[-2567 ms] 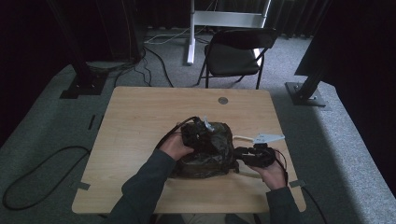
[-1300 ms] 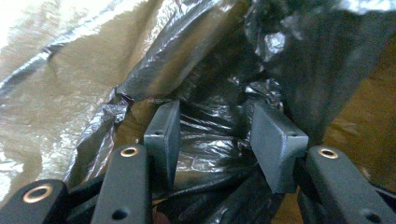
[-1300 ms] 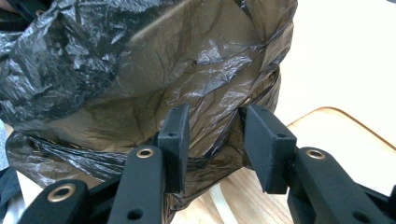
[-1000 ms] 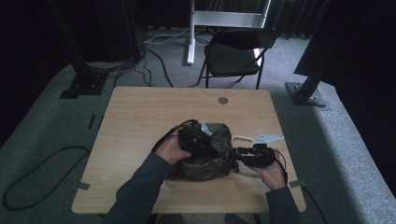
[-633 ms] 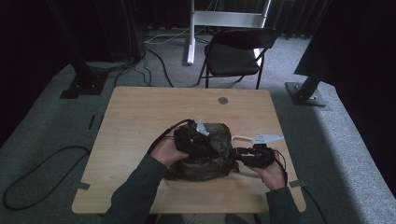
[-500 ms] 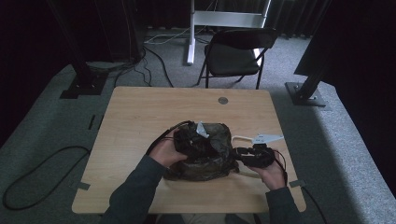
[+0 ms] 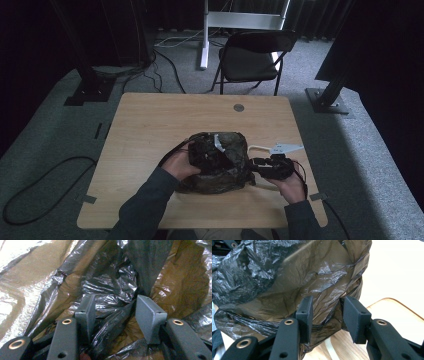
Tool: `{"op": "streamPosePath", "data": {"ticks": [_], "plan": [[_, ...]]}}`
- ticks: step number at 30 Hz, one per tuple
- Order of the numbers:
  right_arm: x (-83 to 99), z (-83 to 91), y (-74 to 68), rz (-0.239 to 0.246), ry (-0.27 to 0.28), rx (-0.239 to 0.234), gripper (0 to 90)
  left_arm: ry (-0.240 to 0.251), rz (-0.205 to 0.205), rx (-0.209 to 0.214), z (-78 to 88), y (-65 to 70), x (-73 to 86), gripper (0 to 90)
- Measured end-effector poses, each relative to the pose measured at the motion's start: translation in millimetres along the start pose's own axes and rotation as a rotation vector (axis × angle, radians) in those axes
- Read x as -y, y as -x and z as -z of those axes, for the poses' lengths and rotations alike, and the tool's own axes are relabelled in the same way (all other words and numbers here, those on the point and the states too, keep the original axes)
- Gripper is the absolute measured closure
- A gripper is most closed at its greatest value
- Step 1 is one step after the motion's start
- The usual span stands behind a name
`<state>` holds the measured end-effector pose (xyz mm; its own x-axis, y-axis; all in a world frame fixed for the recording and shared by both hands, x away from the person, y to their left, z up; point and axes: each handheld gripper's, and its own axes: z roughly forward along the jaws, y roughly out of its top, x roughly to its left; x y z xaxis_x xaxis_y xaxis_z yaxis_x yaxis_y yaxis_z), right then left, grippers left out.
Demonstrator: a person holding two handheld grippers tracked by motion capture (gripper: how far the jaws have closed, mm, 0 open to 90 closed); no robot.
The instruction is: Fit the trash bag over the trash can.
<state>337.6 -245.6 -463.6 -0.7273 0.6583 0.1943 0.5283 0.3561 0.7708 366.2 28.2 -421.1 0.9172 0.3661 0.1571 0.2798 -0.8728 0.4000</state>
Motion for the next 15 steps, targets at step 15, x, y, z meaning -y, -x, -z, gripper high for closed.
{"op": "streamPosePath", "data": {"ticks": [15], "plan": [[0.1, 0.3, -0.1, 0.000, 0.001, -0.003, 58.0, -0.009, -0.009, -0.022, -0.2, 2.3, -0.8, 48.0]]}}
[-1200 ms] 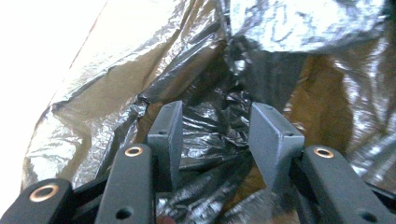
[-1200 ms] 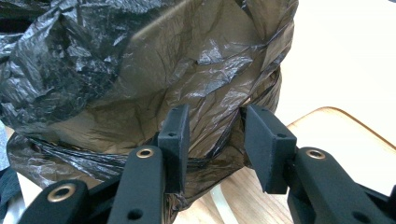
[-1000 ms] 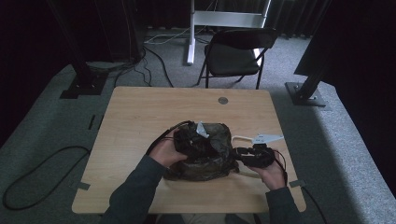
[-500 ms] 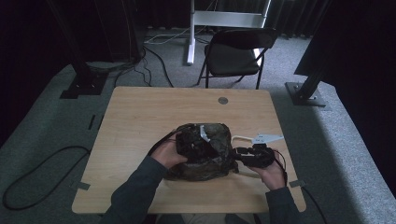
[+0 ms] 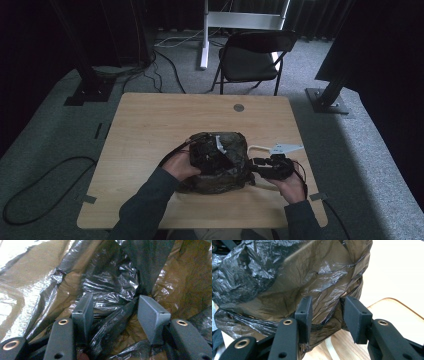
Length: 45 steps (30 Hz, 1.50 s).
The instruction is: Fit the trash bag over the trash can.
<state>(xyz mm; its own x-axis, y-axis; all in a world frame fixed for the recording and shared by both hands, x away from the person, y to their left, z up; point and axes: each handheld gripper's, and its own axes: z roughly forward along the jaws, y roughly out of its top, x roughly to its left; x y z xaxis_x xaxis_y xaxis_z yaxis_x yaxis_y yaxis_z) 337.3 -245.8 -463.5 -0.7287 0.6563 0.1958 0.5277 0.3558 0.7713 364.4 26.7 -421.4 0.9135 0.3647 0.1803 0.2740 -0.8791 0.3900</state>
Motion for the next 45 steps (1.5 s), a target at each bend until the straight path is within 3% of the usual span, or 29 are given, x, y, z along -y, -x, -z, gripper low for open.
{"op": "streamPosePath", "data": {"ticks": [3, 5, 8, 10, 13, 16, 20, 22, 27, 35, 40, 45], "plan": [[0.1, 0.6, 0.4, -0.002, 0.001, 0.002, 57.9, 0.029, 0.011, 0.006, 3.6, -1.6, 1.6, 48.3], [0.3, 1.7, 1.5, -0.005, 0.003, 0.005, 57.4, 0.096, 0.035, 0.020, 12.1, -4.1, 4.7, 49.1], [0.4, 2.3, 1.7, -0.006, 0.005, 0.007, 57.0, 0.123, 0.046, 0.018, 16.8, -6.0, 6.6, 50.0], [0.5, 2.6, 1.9, -0.006, 0.005, 0.008, 57.0, 0.175, 0.071, 0.015, 24.7, -8.9, 11.0, 50.9], [0.5, 3.5, 2.4, -0.008, 0.008, 0.010, 57.0, 0.214, 0.087, 0.010, 30.4, -10.8, 15.1, 52.9], [0.2, 4.6, 2.8, -0.008, 0.011, 0.012, 57.0, 0.304, 0.130, 0.015, 41.6, -15.0, 24.2, 54.7], [0.0, 6.4, 3.3, -0.007, 0.015, 0.015, 56.2, 0.356, 0.162, 0.010, 50.1, -18.3, 31.7, 55.8], [0.0, 6.9, 3.6, -0.010, 0.018, 0.018, 55.7, 0.382, 0.179, 0.036, 52.9, -20.2, 35.5, 57.4], [-0.2, 9.4, 4.3, -0.015, 0.024, 0.023, 55.2, 0.427, 0.215, 0.047, 57.8, -23.9, 46.2, 57.5], [0.9, 12.4, 7.1, -0.022, 0.030, 0.030, 55.0, 0.473, 0.255, 0.025, 61.0, -27.5, 64.7, 58.3], [1.2, 13.0, 8.0, -0.024, 0.032, 0.032, 54.9, 0.490, 0.271, 0.017, 62.0, -28.8, 74.0, 58.6], [1.7, 14.1, 8.7, -0.027, 0.033, 0.033, 54.8, 0.517, 0.269, -0.017, 63.6, -24.7, 81.9, 59.7]]}}
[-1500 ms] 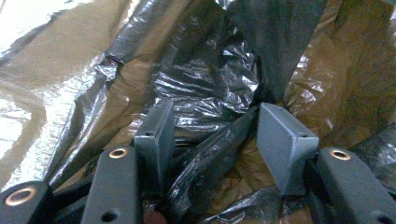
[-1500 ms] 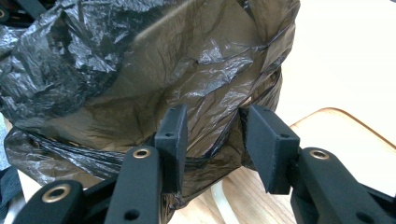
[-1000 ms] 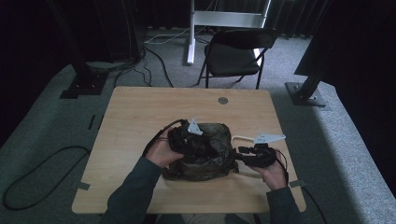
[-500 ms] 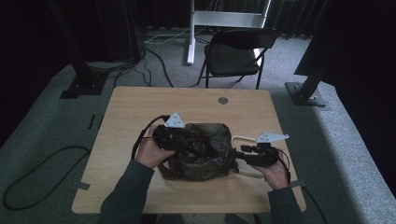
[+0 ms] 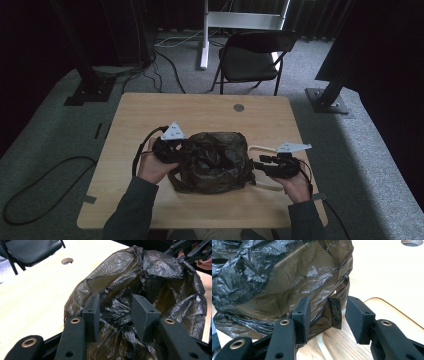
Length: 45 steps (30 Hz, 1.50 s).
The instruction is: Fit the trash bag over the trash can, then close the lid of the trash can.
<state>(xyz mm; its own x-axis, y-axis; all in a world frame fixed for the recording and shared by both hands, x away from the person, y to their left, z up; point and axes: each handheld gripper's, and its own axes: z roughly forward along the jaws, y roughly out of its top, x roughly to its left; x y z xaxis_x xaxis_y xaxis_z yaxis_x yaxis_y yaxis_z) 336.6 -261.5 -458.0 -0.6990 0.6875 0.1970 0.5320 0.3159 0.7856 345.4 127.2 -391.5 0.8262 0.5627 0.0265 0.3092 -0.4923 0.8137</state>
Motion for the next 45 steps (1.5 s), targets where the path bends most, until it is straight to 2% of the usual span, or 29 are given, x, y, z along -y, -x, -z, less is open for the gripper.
{"op": "streamPosePath", "data": {"ticks": [6, 10, 24, 30, 39, 45], "plan": [[0.7, 0.0, 0.5, 0.000, -0.002, 0.001, 54.7, 0.021, 0.010, -0.019, 3.7, -1.5, 8.3, 59.8], [0.7, 1.1, 1.1, -0.002, 0.000, 0.003, 54.7, 0.031, 0.039, -0.027, 4.7, -6.0, 18.3, 60.3], [1.7, 6.4, 9.2, -0.018, 0.004, 0.029, 53.6, 0.030, 0.091, -0.047, 5.8, -13.3, 43.3, 58.8], [2.2, 8.9, 14.4, -0.020, 0.002, 0.058, 53.6, 0.037, 0.118, -0.057, 7.4, -18.9, 52.2, 58.8], [2.5, 15.6, 24.1, -0.035, 0.018, 0.095, 53.7, 0.041, 0.133, -0.075, 9.4, -23.7, 59.6, 58.8], [7.6, 18.1, 33.1, -0.062, 0.023, 0.117, 53.7, 0.035, 0.143, -0.076, 7.2, -26.1, 63.8, 58.8]]}}
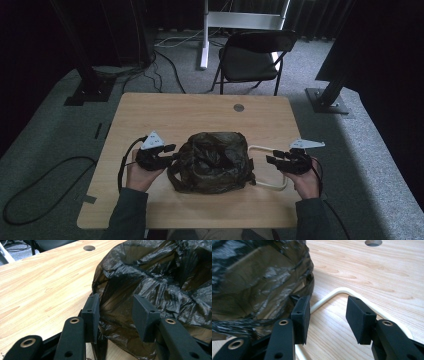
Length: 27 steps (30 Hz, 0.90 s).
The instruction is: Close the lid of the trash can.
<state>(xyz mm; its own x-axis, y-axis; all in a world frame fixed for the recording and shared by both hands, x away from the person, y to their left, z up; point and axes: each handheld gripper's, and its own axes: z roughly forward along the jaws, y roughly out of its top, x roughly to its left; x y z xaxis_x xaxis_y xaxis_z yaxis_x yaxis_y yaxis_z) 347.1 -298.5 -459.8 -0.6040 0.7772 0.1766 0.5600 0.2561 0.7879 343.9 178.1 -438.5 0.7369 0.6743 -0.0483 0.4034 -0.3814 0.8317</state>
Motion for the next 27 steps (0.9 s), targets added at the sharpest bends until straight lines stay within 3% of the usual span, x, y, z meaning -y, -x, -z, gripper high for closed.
{"op": "streamPosePath", "data": {"ticks": [22, 27], "plan": [[9.5, -20.2, 39.6, -0.078, -0.060, 0.094, 53.6, -0.013, 0.017, -0.010, -0.5, -4.8, 7.3, 58.2], [11.1, -25.6, 46.3, -0.067, -0.086, 0.133, 54.0, -0.013, 0.021, -0.008, -0.7, -4.5, 8.4, 57.9]]}}
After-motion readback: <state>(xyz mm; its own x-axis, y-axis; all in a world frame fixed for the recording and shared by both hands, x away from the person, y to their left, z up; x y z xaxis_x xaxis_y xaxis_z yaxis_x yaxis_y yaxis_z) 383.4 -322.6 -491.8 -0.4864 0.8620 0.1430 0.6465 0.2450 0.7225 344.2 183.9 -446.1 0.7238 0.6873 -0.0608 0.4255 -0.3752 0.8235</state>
